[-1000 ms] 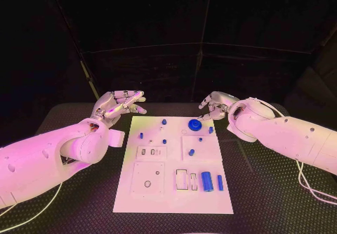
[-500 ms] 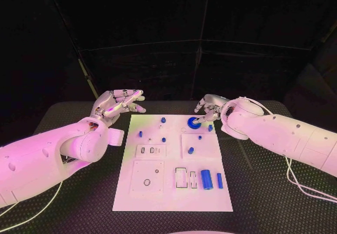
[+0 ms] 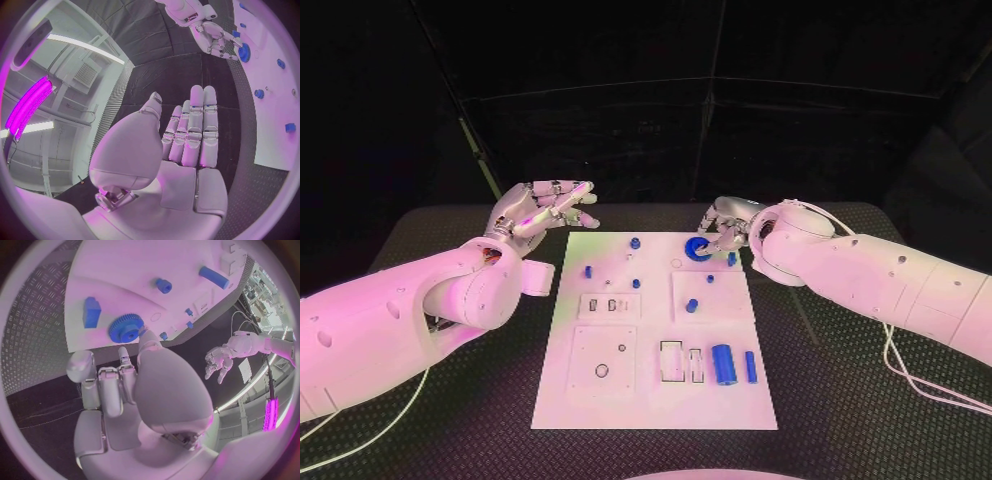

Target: Assemble the parts on the task board

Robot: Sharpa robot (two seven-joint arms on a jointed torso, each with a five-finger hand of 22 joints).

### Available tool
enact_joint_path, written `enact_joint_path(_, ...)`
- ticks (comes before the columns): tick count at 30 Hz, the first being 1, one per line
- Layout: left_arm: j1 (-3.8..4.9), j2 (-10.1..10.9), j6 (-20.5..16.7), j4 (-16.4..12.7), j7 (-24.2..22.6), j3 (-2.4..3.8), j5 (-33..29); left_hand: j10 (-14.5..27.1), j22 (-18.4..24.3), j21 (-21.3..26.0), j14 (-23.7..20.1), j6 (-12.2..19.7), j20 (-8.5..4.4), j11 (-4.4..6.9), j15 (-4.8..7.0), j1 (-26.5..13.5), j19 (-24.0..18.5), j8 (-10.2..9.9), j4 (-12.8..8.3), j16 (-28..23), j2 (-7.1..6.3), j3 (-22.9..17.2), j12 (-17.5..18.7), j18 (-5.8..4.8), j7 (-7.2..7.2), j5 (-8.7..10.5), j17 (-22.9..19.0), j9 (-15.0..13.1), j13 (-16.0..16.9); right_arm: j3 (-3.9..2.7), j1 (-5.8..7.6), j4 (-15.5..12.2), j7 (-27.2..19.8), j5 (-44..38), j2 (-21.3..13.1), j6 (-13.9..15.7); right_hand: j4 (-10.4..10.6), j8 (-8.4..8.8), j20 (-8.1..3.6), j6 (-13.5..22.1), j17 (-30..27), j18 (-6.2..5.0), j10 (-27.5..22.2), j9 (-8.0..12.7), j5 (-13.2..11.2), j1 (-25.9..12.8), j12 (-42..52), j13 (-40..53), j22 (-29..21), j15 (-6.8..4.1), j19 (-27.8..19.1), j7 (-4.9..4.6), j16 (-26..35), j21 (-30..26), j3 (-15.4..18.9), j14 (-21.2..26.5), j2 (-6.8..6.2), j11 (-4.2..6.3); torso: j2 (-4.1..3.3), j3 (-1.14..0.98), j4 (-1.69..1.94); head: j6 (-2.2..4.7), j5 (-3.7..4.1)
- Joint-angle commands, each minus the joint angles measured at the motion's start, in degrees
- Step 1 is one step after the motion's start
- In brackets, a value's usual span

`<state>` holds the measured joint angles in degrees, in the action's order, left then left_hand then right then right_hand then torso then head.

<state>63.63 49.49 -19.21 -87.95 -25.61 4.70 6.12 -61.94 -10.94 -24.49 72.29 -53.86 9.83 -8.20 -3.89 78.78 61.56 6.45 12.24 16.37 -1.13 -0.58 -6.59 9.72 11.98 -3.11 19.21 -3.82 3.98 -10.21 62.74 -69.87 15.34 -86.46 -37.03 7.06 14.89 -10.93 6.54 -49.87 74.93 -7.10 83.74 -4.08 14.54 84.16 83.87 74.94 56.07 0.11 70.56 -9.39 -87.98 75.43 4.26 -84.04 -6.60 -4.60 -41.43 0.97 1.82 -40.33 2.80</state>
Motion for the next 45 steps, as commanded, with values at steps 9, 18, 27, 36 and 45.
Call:
enact_joint_path(9, 0.06, -0.09, 0.79, 0.19, -0.21, 0.07, -0.03, -0.13, 0.04, -0.33, -0.12, -0.16, 0.36, -0.18, -0.36, -0.22, 0.04, -0.34, -0.25, -0.18, 0.46, 0.25, 0.29, 0.66, 0.23, 0.05, 0.05, 0.06, -0.06, 0.16, -0.2, 0.88, -0.83, -2.35, 0.52, -2.81, -1.83, -0.74, -0.2, -1.45, 8.44, 0.59, 1.72, -0.08, -0.32, 1.34, 0.7, 7.63, 0.21, -0.02, 0.29, 0.23, -0.3, 0.36, -0.66, -4.67, 1.51, 0.35, 0.05, -0.05, -0.03, -0.28, 0.06)
enact_joint_path(18, 0.05, -0.15, 0.81, 0.25, -0.2, 0.07, -0.03, -0.13, 0.04, -0.33, -0.12, -0.16, 0.36, -0.18, -0.36, -0.22, 0.04, -0.34, -0.25, -0.18, 0.46, 0.25, 0.29, 0.66, 0.23, 0.05, 0.05, 0.06, -0.06, 0.23, -0.31, 1.26, -1.33, -2.59, 0.98, -2.75, -3.19, -1.54, -0.44, -3.75, 8.76, 0.63, 2.25, -0.16, -1.47, 1.95, 1.33, 8.5, 0.55, -0.34, 0.41, 0.58, -0.39, 0.59, -1.98, -4.73, 3.31, 0.63, 0.02, -0.08, 0.0, -0.38, -0.03)
enact_joint_path(27, 0.05, -0.08, 0.82, 0.25, -0.18, 0.07, -0.03, -0.17, 0.05, -0.33, -0.13, -0.19, 0.36, -0.17, -0.35, -0.21, 0.02, -0.37, -0.26, -0.23, 0.49, 0.26, 0.33, 0.66, 0.22, 0.05, 0.13, 0.06, -0.05, 0.26, -0.45, 0.77, -2.97, -5.82, 1.01, 4.07, -5.74, -2.79, -1.54, -9.1, 9.94, 0.86, 3.47, -0.32, -3.13, 4.25, 2.64, 10.34, 1.97, -1.66, 1.24, 2.39, -0.7, 1.34, -6.1, -4.96, 6.57, 2.23, 0.02, -0.11, -0.06, -0.41, -0.15)
enact_joint_path(36, 0.04, -0.05, 0.83, 0.27, -0.17, 0.07, -0.03, -0.17, 0.05, -0.33, -0.13, -0.19, 0.36, -0.17, -0.35, -0.21, 0.02, -0.37, -0.26, -0.23, 0.49, 0.26, 0.33, 0.66, 0.22, 0.05, 0.13, 0.06, -0.05, 0.24, -0.82, -3.86, -4.2, -9.28, 0.56, 10.49, -6.7, -2.19, -2.03, -10.03, 10.93, 1.11, 4.31, -0.03, -2.35, 3.9, 3.63, 11.69, 3.11, -2.01, 1.93, 2.67, -0.96, 1.91, -7.8, -5.16, 6.43, 2.56, 0.03, -0.15, 0.05, -0.38, -0.4)
enact_joint_path(45, 0.03, -0.03, 0.83, 0.19, -0.16, 0.07, -0.03, -0.19, 0.05, -0.33, -0.14, -0.21, 0.37, -0.17, -0.35, -0.2, 0.02, -0.39, -0.27, -0.26, 0.51, 0.27, 0.35, 0.67, 0.22, 0.05, 0.18, 0.05, -0.04, 0.21, -0.83, -7.26, -2.39, -10.41, 2.58, 10.51, -6.48, -1.25, -2.02, -10.06, 10.93, 1.13, 4.25, 0.2, -2.49, 2.22, 3.52, 11.58, 3.11, -1.92, 1.91, 2.53, -0.96, 1.93, -8.3, -5.16, 5.75, 2.45, 0.02, -0.08, 0.11, -0.32, -0.76)
